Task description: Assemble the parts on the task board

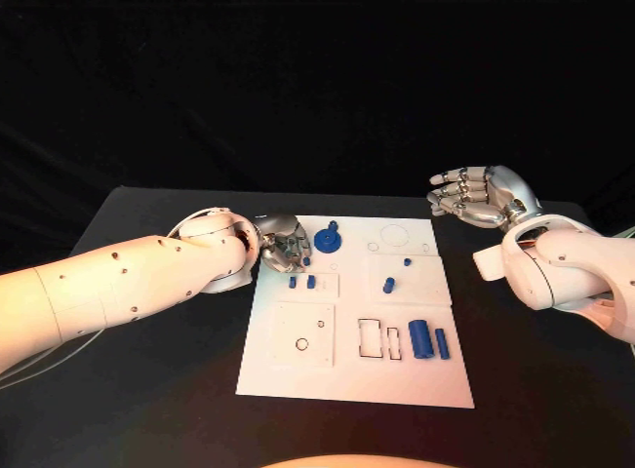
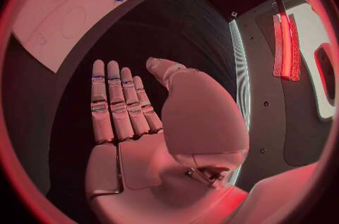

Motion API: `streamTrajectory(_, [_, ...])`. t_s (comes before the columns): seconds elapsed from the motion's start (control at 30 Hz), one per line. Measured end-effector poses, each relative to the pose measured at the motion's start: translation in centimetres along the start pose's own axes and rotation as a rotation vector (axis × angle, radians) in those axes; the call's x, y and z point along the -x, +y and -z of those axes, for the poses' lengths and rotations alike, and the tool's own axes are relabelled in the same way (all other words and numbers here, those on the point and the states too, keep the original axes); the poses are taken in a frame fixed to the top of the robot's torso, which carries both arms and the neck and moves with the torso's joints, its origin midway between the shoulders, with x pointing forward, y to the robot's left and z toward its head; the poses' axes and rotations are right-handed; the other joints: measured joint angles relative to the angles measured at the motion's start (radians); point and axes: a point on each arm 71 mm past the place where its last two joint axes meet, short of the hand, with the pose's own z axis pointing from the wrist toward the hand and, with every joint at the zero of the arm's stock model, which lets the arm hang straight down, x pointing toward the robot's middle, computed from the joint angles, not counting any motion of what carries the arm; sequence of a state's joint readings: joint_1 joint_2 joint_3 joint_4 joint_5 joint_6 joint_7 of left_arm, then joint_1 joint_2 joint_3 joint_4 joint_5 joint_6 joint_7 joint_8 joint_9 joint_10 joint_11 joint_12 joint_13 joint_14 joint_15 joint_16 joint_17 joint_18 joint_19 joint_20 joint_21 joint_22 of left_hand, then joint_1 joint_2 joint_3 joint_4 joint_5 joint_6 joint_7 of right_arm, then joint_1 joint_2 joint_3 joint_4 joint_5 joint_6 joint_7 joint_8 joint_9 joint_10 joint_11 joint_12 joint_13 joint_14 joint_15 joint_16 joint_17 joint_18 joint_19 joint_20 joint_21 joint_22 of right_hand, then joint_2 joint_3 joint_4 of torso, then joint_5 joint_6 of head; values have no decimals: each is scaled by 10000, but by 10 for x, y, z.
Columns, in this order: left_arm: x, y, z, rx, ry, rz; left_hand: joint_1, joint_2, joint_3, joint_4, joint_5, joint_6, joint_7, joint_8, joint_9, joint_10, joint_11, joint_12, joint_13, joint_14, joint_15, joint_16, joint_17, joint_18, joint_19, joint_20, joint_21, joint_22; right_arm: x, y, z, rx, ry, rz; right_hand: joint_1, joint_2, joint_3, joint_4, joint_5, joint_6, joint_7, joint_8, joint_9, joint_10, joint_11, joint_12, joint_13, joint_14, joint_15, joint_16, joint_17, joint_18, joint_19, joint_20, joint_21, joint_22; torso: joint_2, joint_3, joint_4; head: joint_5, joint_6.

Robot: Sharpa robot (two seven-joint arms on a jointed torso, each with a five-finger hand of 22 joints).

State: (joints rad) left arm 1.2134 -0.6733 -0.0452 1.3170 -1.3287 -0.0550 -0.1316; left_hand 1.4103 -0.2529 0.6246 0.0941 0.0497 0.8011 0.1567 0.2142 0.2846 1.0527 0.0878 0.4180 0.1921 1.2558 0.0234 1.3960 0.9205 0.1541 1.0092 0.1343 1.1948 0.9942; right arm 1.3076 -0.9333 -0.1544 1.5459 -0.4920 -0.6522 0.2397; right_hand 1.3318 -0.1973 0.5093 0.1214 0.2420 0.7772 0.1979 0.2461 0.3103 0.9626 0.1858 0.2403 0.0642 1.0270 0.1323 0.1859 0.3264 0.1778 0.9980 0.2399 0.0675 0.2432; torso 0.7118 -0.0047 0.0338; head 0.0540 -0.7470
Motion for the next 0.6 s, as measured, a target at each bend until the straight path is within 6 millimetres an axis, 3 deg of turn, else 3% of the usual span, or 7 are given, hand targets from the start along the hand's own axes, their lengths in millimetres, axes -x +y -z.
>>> streamTrajectory(0.4, [6,13,4,322,-171,56,8,8,-26,26,0,66,30,-22,-8,0,0,-5,48,-3,3,0,-53,0,0,0,-35,-15,3,-3,-1,-55,-31,59,0,0,30,-173,0,60,18,0,0,13,-13,0,1,171,-23,-55,-66,0,31,-24,0,-170,-1,-1,-3,-2,13])
streamTrajectory(0.57, [17,31,11,658,-482,335,453,298,217,-224,0,980,107,475,158,71,71,34,240,68,89,120,129,1,0,-1,-35,-7,6,-7,-2,-140,180,294,234,68,75,-606,0,583,108,136,20,622,-323,79,5,1353,-444,378,87,1,1173,-484,574,-108,-3,0,-5,-39,41])
streamTrajectory(0.6, [21,36,14,719,-583,500,707,345,299,-481,0,977,109,476,159,67,67,193,347,115,66,130,172,2,-128,-11,-35,-92,7,-8,-3,-136,320,429,286,121,42,-711,0,740,100,167,20,871,-406,130,11,1674,-566,507,175,0,1440,-637,775,-20,-3,1,-10,-47,50])
